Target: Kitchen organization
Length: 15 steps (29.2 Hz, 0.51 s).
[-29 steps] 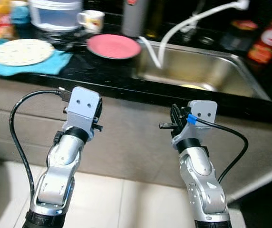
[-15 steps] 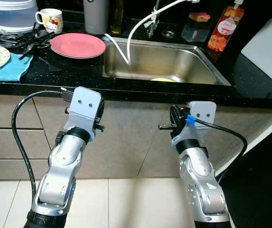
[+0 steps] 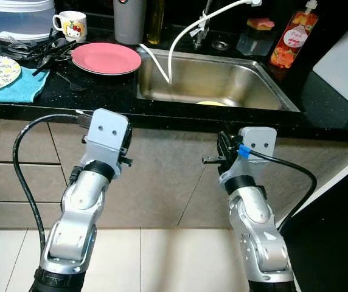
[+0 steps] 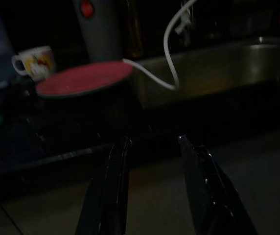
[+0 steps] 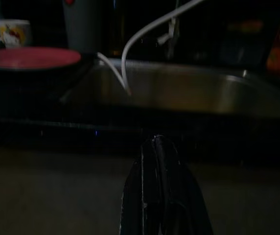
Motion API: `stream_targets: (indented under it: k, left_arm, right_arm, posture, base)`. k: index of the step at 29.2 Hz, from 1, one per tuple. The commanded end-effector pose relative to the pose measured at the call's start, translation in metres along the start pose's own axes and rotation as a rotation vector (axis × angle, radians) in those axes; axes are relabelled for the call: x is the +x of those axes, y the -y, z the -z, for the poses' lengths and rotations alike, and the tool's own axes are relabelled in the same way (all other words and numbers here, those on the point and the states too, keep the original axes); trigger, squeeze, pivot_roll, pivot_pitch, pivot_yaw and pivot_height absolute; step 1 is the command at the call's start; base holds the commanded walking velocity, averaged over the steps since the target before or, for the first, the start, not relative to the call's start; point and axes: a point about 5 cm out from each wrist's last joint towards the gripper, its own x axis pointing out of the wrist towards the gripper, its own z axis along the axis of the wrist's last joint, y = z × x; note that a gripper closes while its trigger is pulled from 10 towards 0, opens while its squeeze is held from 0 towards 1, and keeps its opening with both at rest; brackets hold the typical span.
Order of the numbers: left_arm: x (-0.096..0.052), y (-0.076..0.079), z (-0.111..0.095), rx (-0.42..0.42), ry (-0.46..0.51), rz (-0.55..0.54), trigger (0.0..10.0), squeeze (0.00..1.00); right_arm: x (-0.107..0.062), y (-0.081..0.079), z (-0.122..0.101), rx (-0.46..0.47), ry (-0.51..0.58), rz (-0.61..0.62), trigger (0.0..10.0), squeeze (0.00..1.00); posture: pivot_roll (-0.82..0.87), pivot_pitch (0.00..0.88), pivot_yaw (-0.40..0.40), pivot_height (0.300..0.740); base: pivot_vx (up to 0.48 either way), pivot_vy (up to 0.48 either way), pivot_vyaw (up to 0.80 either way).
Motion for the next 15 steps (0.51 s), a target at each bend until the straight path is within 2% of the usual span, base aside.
stream_targets:
  k: [1,8,13,15]
  left_arm:
    - [0.005,-0.004,-0.016,0.049,0.089,-0.015,10.0,0.00]
    - [0.019,-0.022,-0.038,0.072,0.174,-0.078,10.0,0.00]
    - [0.019,-0.022,-0.040,0.072,0.188,-0.079,10.0,0.00]
    - [0.019,-0.021,-0.040,0.072,0.191,-0.079,10.0,0.00]
  right_arm:
    - [0.003,0.003,-0.020,-0.021,0.095,0.015,10.0,0.00]
    - [0.014,0.003,-0.056,-0.022,0.232,0.011,10.0,0.00]
    - [0.015,0.002,-0.061,-0.016,0.249,0.011,10.0,0.00]
    - [0.015,0.002,-0.060,-0.016,0.248,0.012,10.0,0.00]
  posture:
    - [0.17,0.043,-0.105,0.740]
    - [0.17,0.035,-0.104,0.740]
    - [0.17,0.037,-0.106,0.740]
    - [0.17,0.037,-0.106,0.740]
  base:
    - [0.000,0.000,0.00]
    - [0.000,0.000,0.00]
    - [0.000,0.000,0.00]
    - [0.281,0.000,0.00]
